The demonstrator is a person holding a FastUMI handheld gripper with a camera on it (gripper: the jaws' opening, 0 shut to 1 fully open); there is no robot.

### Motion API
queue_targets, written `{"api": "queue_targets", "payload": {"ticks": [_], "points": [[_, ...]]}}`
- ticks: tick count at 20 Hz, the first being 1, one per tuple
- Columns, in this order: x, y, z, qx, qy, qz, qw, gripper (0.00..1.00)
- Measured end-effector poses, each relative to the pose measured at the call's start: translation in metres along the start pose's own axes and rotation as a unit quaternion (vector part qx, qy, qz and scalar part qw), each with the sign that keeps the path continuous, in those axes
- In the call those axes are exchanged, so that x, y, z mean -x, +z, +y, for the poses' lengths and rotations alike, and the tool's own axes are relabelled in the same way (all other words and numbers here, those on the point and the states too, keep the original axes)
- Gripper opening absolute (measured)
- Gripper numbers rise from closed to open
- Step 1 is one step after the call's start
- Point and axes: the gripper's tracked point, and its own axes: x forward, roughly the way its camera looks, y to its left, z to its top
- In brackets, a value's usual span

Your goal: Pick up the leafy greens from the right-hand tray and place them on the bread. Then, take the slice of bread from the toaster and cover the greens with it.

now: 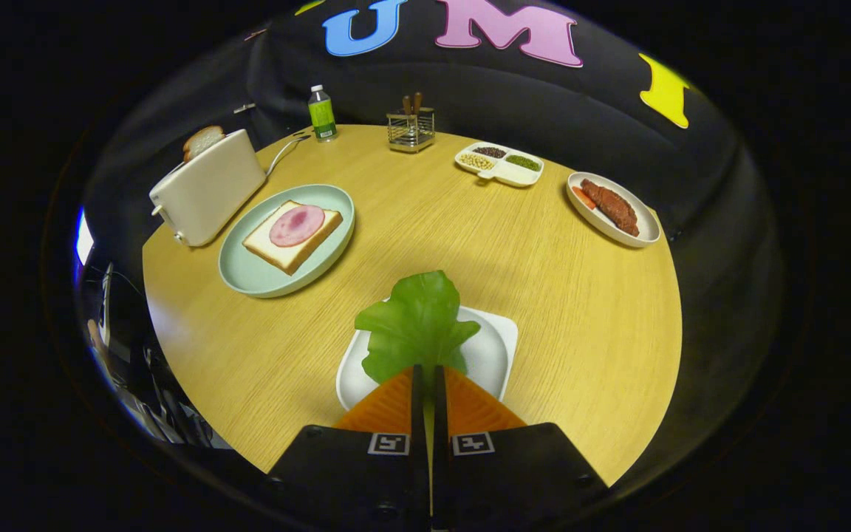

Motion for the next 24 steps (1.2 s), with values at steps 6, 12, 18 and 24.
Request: {"api": "queue_targets", "payload": {"ticks": [6,12,18,24], "points": [[0.036,0.045,0.026,-0.005,0.014,-0.048,0.999,0.07],[0.045,0.098,0.082,0.009,0.050,-0.083,0.995,0.07],[0.035,0.138,0.130,0.025,0.071,-0.098,0.992,0.07],[0.012,0.167,0.173,0.030,0.082,-0.096,0.992,0.07]]}}
